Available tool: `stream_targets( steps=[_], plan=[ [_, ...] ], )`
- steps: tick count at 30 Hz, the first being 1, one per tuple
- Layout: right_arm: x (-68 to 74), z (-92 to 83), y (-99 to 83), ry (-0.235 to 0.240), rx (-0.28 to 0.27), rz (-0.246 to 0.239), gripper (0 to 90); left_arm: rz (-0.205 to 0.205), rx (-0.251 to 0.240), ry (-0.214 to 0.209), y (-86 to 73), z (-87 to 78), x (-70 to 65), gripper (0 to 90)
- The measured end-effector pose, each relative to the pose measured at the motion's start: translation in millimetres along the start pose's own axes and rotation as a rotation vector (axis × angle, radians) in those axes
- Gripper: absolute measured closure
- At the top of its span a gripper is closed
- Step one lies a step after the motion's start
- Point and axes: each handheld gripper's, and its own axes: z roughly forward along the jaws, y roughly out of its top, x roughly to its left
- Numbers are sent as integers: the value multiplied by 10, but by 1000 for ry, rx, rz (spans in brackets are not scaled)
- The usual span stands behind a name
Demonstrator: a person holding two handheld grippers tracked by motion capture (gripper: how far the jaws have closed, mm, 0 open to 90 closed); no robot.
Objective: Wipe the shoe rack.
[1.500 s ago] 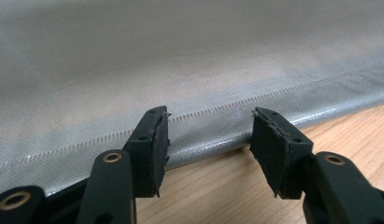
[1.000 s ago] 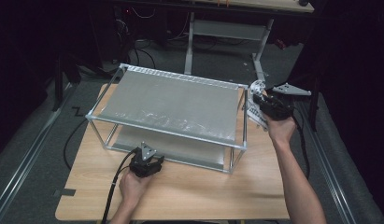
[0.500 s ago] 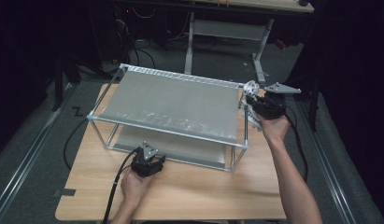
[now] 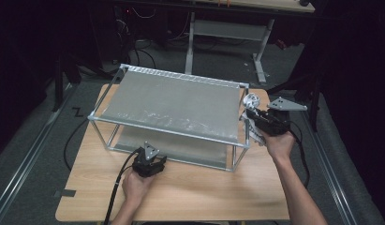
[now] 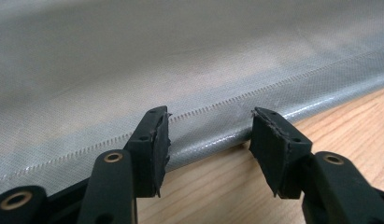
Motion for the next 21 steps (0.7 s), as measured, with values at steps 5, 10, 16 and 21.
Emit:
stream_targets(
  steps=[5, 10, 16, 21],
  plan=[
    [75, -111, -66, 9, -8, -13, 779, 3, 2, 0, 26, 31, -9, 474],
    [99, -154, -80, 5, -4, -27, 779, 3, 4, 2, 53, 62, -21, 475],
    [0, -23, 27, -25, 22, -8, 775, 45, 14, 13, 122, 150, -59, 484],
    [-80, 69, 90, -37, 36, 9, 775, 34, 17, 10, 160, 196, -61, 490]
  ],
)
